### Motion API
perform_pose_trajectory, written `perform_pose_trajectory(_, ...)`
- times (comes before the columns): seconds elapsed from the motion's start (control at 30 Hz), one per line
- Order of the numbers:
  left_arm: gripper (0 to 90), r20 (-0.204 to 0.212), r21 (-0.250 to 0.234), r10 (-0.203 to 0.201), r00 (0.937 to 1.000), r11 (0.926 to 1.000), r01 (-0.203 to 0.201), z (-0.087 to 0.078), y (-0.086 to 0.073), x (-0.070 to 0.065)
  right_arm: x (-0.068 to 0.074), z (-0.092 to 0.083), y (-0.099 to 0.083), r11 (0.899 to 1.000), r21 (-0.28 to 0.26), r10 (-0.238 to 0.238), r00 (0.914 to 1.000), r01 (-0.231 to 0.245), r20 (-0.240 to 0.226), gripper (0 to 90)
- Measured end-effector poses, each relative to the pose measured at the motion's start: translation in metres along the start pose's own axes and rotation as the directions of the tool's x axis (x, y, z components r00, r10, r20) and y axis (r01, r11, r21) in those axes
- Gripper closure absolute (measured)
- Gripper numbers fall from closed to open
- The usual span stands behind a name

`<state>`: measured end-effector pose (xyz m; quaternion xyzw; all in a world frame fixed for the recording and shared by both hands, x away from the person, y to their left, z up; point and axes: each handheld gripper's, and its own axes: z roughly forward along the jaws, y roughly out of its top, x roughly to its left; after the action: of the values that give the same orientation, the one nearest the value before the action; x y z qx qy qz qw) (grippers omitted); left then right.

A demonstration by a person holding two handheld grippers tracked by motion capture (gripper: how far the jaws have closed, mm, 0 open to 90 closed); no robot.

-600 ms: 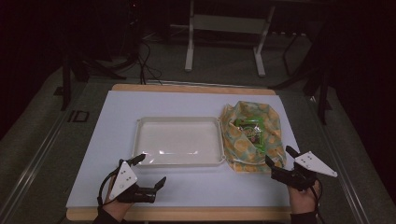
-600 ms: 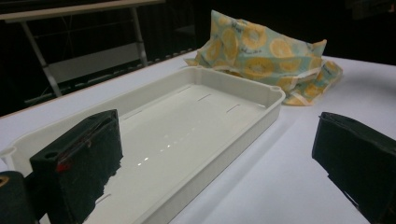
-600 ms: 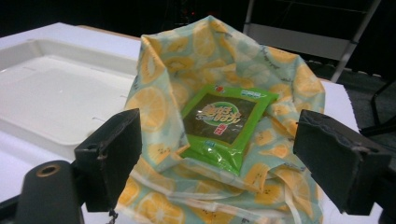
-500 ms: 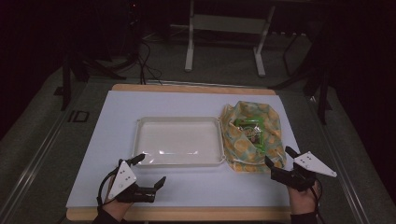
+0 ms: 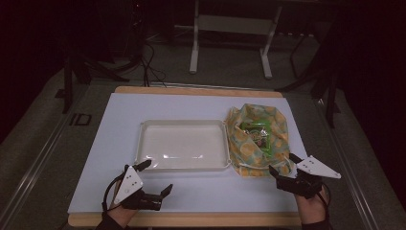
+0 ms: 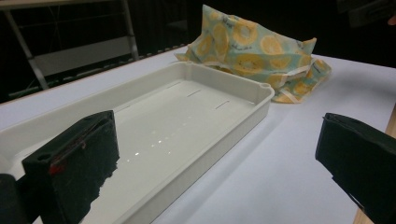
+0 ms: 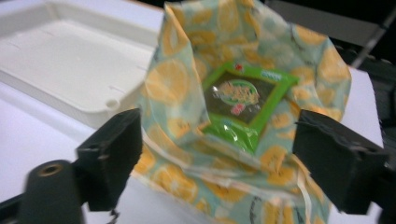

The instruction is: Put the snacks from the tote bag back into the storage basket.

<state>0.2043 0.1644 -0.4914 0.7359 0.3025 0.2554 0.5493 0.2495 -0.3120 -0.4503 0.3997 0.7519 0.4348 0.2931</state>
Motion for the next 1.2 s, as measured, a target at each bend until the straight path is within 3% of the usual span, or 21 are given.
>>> perform_pose_trajectory(0.27, 0.1, 0.004, -0.001, 0.0, 1.0, 1.0, 0.0, 0.0, -0.001, 0.0, 0.003, -0.003, 0.013, 0.999, -0.026, -0.024, 0.9994, 0.023, -0.024, 12.5)
perform_pose_trajectory(0.63, 0.2, 0.015, 0.007, 0.012, 0.9998, 0.9999, -0.012, 0.001, -0.001, -0.001, 0.0, -0.009, 0.036, 0.997, -0.075, -0.005, 0.9974, 0.0, -0.072, 12.4)
perform_pose_trajectory(0.97, 0.2, 0.021, 0.007, 0.008, 0.9997, 0.9999, -0.009, 0.002, -0.001, -0.001, -0.004, -0.012, 0.058, 0.992, -0.114, -0.048, 0.9987, 0.045, -0.019, 12.3)
perform_pose_trajectory(1.2, 0.2, 0.025, 0.015, 0.012, 0.9996, 0.9998, -0.013, 0.003, -0.001, -0.001, -0.013, -0.008, 0.071, 0.99, -0.141, -0.028, 0.9995, 0.025, -0.016, 11.6)
